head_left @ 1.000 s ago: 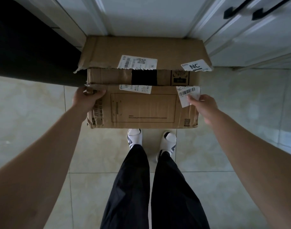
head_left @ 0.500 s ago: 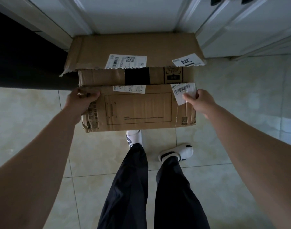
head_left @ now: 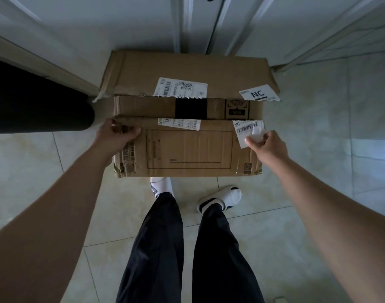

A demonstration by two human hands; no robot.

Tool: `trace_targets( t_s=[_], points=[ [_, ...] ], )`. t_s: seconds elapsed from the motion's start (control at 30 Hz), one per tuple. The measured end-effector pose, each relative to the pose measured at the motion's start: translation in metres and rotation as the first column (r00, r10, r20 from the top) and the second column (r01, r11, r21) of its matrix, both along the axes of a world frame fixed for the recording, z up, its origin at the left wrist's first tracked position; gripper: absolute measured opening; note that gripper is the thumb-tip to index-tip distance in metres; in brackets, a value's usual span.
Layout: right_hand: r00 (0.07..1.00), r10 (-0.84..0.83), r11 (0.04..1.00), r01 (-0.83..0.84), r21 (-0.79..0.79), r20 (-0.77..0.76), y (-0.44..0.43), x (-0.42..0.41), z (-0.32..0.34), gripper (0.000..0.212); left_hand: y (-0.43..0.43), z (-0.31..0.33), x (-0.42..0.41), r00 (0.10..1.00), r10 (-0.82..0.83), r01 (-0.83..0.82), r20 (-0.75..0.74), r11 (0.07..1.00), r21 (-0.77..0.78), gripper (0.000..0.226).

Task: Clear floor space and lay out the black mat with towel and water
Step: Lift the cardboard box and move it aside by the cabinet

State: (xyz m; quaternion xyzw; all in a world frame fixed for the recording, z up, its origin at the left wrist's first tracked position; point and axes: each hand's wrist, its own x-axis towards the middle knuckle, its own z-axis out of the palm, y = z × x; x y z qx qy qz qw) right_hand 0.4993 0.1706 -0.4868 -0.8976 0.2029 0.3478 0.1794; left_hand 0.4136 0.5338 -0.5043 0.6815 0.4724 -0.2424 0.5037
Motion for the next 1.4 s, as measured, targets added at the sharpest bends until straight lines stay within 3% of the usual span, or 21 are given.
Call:
trace_targets(
  t_s=[0.07,0.2,0.5,0.63,0.77,0.93,1.1,1.2,1.4],
  points=[
    [0.995,-0.094,0.996,0.094,0.005,0.024,-0.021,-0.004,-0.001,0.064,-0.023,-0.001,0.01,1.0,-0.026,0.026,0.01,1.0,0.004,0.09],
    [0.979,-0.202,0.979,0.202,-0.007,-0.006,-0.056,-0.009,-0.005,0.067,-0.071,-0.003,0.026,0.996,-0.088,0.087,0.021,0.996,0.036,0.073],
    [0.901,-0.434,0.9,0.434,0.046,0.002,-0.141,-0.015,-0.016,0.071,-0.154,-0.009,0.068,0.969,-0.244,0.24,0.031,0.967,0.087,0.066],
    [0.755,-0.65,0.757,0.653,0.02,-0.085,-0.175,-0.015,-0.024,0.084,-0.193,-0.011,0.092,0.963,-0.266,0.262,0.032,0.959,0.105,0.065],
    [0.626,-0.778,0.625,0.78,0.034,-0.047,-0.205,-0.012,-0.028,0.082,-0.234,-0.012,0.112,0.951,-0.308,0.301,0.034,0.944,0.134,0.062],
    [0.378,-0.924,0.359,0.909,0.214,-0.054,-0.249,-0.005,-0.026,0.075,-0.29,-0.01,0.141,0.922,-0.386,0.374,0.011,0.9,0.224,0.079],
    [0.372,-0.913,0.324,0.911,0.256,-0.167,-0.303,0.005,-0.034,0.078,-0.348,-0.007,0.168,0.888,-0.46,0.438,-0.016,0.833,0.338,0.063],
    [0.33,-0.92,0.267,0.922,0.282,-0.209,-0.344,0.017,-0.042,0.076,-0.388,-0.005,0.19,0.854,-0.519,0.489,-0.043,0.771,0.409,0.066],
    [0.296,-0.928,0.218,0.924,0.314,-0.226,-0.402,0.036,-0.048,0.078,-0.447,-0.005,0.228,0.824,-0.566,0.539,-0.023,0.769,0.344,0.068]
  ],
)
